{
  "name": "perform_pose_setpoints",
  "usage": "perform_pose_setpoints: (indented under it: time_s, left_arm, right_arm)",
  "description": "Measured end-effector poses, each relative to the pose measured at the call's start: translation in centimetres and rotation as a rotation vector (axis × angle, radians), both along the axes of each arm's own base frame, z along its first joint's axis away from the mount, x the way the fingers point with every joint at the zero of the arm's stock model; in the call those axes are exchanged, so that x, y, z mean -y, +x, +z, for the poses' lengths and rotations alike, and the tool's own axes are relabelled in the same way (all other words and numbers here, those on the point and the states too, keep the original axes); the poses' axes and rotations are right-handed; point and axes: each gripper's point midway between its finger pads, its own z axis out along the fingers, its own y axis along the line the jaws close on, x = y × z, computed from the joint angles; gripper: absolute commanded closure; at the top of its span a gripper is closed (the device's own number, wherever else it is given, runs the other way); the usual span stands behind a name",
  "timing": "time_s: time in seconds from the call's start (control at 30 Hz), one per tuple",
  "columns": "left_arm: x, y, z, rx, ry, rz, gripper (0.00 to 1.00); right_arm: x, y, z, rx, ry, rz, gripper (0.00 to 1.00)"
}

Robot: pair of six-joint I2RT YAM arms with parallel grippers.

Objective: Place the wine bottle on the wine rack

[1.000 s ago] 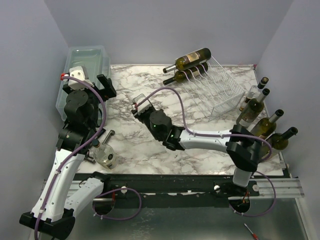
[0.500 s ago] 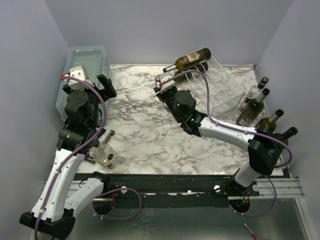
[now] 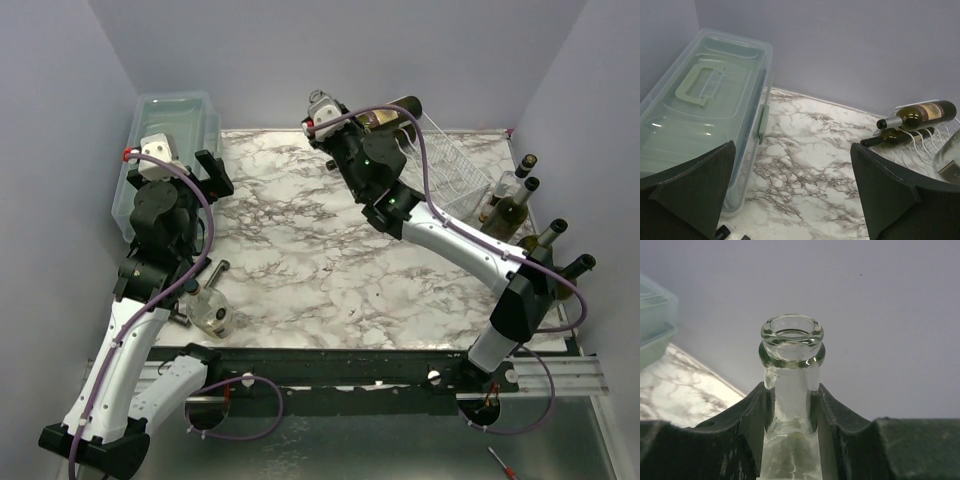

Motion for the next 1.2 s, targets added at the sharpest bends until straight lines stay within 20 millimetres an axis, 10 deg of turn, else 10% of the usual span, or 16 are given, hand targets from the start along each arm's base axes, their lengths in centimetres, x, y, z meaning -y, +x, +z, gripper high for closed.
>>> perform_pose_setpoints:
  time_s: [0.17,0.77,1.2]
  left_arm:
    - [0.0,0.0,0.0,0.001,-0.001,-0.001,0.01]
    - [0.2,0.4,-0.8,-0.016,0.005,-0.003,0.01]
    - [0.8,2.2,-2.8,-0.082,0.027,-0.003,0.01]
  right_arm:
    - [1.5,3.1,0.3,0.040,-0.089,-0.070,1.00]
    - [1.9,10.7,-9.2,-0.002,-0.477,-0.138,0.99]
    - [6.6,16.2,-13.2,0.005,-0.653,-0.260,1.00]
